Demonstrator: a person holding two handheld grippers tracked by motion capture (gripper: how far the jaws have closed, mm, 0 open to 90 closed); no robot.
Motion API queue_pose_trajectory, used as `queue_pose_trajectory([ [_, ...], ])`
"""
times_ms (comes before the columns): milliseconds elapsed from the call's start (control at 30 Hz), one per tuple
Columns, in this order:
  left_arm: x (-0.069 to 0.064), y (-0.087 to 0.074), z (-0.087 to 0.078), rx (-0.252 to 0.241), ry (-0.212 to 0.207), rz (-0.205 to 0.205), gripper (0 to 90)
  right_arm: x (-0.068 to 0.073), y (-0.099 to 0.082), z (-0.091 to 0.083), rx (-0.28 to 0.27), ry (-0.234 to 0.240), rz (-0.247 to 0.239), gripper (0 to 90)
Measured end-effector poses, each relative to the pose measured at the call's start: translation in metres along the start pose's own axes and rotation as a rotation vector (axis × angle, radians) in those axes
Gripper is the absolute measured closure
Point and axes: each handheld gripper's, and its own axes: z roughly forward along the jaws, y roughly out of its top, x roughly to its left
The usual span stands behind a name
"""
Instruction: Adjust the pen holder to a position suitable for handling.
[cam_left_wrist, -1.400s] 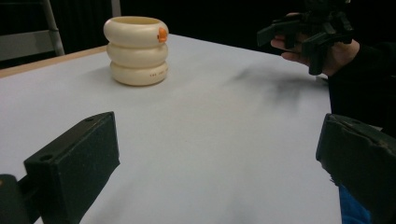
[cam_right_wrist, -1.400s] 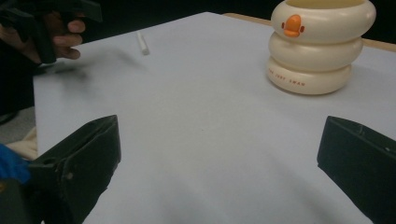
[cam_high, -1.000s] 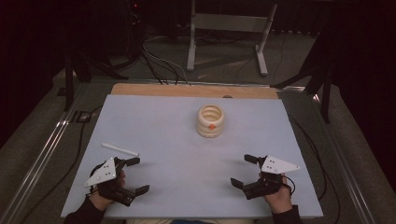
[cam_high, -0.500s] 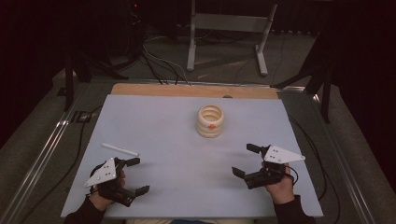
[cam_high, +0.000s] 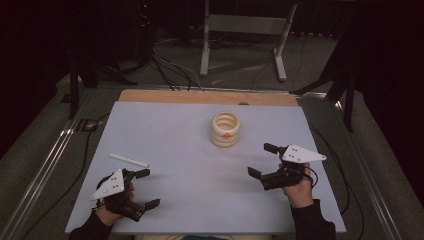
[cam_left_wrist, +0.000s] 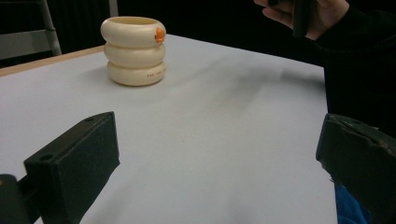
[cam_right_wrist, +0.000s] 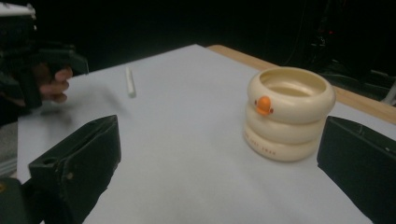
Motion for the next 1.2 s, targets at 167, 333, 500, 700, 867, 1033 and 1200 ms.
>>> queue_pose_trajectory([
  [167,0.000,0.000,0.000,0.005,0.002,0.002,0.1,-0.002,0.010,0.002,-0.014,-0.004,-0.001,0.0],
  [333,0.000,0.000,0.000,0.000,0.001,-0.002,0.1,-0.006,0.024,0.007,-0.021,-0.013,-0.007,0.0],
  [500,0.000,0.000,0.000,0.001,0.001,0.001,0.0,-0.011,0.032,0.012,-0.023,-0.018,-0.005,0.0],
  [700,0.000,0.000,0.000,0.006,0.004,0.006,0.0,-0.019,0.041,0.018,-0.044,-0.019,0.018,0.0],
  [867,0.000,0.000,0.001,0.006,0.000,0.003,0.1,-0.026,0.047,0.024,-0.047,-0.025,0.034,0.0],
  [1033,0.000,-0.001,0.000,0.006,0.002,0.002,0.1,-0.033,0.052,0.031,-0.042,-0.028,0.041,0.0],
  [1200,-0.001,-0.001,0.001,0.010,-0.001,0.005,0.0,-0.042,0.058,0.039,-0.034,-0.045,0.063,0.0],
])
